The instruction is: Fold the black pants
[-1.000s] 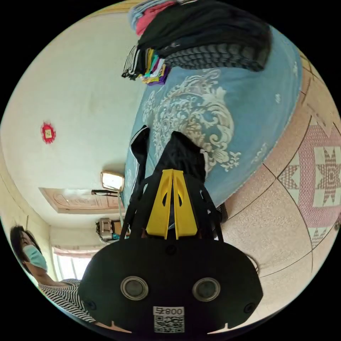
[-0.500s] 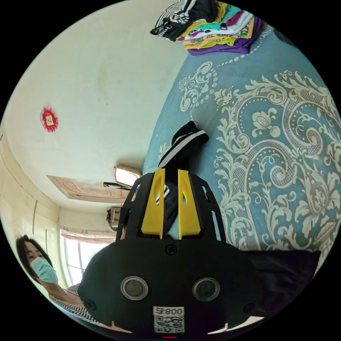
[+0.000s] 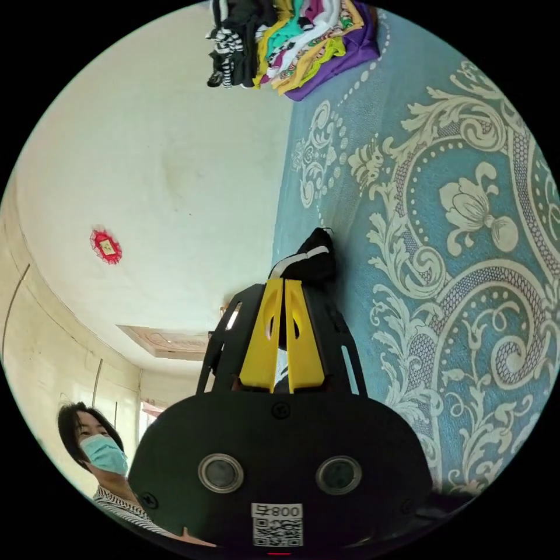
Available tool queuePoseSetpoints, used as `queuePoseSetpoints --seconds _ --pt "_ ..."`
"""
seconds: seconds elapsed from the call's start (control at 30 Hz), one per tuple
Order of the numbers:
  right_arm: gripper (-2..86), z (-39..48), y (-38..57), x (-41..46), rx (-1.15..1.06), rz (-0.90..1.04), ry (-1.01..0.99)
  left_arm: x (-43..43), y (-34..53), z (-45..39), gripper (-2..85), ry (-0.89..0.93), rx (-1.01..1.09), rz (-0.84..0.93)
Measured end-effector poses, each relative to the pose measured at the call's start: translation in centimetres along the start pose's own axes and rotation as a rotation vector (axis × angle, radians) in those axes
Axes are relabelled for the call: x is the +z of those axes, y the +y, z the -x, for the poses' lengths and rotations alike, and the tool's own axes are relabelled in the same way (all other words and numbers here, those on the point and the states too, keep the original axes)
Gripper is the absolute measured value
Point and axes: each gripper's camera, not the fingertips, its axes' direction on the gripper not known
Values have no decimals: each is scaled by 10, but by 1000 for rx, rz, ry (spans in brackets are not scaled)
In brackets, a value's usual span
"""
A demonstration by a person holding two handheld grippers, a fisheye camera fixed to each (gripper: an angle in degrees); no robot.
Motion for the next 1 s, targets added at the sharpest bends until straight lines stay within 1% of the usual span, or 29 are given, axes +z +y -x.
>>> queuePoseSetpoints --seconds 0.07,0.17,0.23,0.33,0.4,0.47,0.6,0.67,0.7,0.73,0.77,0.83,0.9,0.97,1.0 --pt "4 18 6 -12 -60 -5 -45 -5 -3 -7 4 14 24 -11" --pt "2 39 11 -25 -111 -8 -52 -12 -8 -18 3 27 64 -25" --pt "1 49 16 -34 -132 -46 -64 -17 -11 -25 3 51 76 -55" --pt "1 70 22 -45 -169 -82 -148 -24 -16 -37 3 110 103 -89" --pt "1 95 27 -50 -241 -80 -165 -29 -21 -47 3 124 138 -103" --pt "2 135 37 -55 -340 -79 -97 -32 -28 -54 4 116 158 -113" --pt "4 177 28 -42 -403 -72 94 -23 -53 -53 9 72 127 -118" --pt "8 183 -2 -4 -362 5 286 -11 -66 -49 13 -11 102 -82" --pt "10 181 -10 7 -333 33 318 -2 -73 -45 18 -79 68 -58" --pt "14 177 -24 28 -323 109 387 5 -78 -41 23 -92 44 -32" --pt "19 171 -32 42 -271 117 485 7 -80 -41 26 -91 41 -26" --pt "28 166 -36 53 -264 142 505 7 -79 -45 37 -65 68 -53" --pt "46 164 -30 54 -281 112 527 1 -74 -51 47 -70 112 -54" --pt "60 157 -17 47 -316 93 577 -10 -65 -57 56 -110 143 -52" --pt "63 153 -14 44 -314 86 597 -20 -57 -60 62 -161 161 -65"
